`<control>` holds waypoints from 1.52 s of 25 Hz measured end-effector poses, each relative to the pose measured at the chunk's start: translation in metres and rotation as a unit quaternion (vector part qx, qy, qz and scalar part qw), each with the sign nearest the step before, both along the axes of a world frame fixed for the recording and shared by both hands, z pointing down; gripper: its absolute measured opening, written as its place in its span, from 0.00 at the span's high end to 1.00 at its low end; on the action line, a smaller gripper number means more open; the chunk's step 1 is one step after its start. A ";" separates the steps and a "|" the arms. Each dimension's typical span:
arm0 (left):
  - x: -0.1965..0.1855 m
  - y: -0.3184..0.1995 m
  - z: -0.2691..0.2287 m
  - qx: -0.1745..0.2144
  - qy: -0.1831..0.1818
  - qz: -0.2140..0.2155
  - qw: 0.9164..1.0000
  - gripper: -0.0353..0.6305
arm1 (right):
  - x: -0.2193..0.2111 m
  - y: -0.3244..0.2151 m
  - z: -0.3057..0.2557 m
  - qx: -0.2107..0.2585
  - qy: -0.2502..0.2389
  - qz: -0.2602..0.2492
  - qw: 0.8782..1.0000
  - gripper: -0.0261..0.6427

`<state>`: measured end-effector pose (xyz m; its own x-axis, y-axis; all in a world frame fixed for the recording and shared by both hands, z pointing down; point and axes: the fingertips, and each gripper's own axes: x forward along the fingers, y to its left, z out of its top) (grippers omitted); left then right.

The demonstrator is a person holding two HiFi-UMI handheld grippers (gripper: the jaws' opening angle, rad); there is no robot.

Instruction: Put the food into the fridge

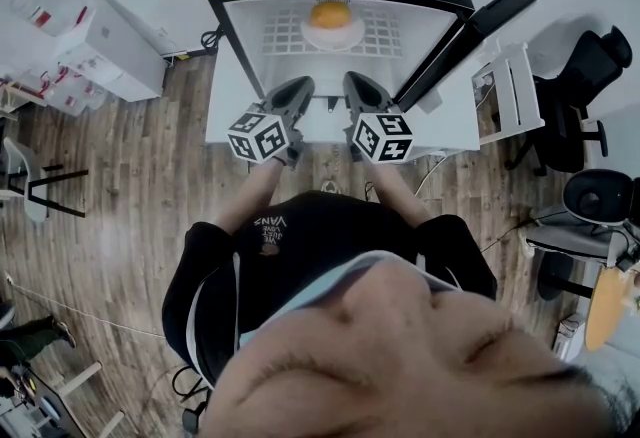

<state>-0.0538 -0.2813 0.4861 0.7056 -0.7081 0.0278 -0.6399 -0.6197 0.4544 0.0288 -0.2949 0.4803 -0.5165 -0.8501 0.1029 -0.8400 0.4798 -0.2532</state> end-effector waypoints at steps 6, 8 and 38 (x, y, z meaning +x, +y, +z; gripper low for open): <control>-0.006 0.024 -0.002 0.007 0.001 0.008 1.000 0.91 | -0.004 0.024 -0.003 0.006 0.004 0.010 1.000 0.94; -0.008 0.032 -0.002 0.007 0.003 0.010 1.000 0.91 | -0.006 0.032 -0.003 0.007 0.004 0.013 1.000 0.94; -0.031 0.130 0.008 0.012 0.009 0.051 0.999 0.91 | -0.022 0.130 0.004 0.010 0.013 0.060 0.998 0.94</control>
<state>-0.0848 -0.1515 0.4937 0.7738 -0.6334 -0.0016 -0.5650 -0.6914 0.4502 0.0069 -0.1651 0.4845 -0.4086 -0.9075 0.0973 -0.8978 0.3805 -0.2216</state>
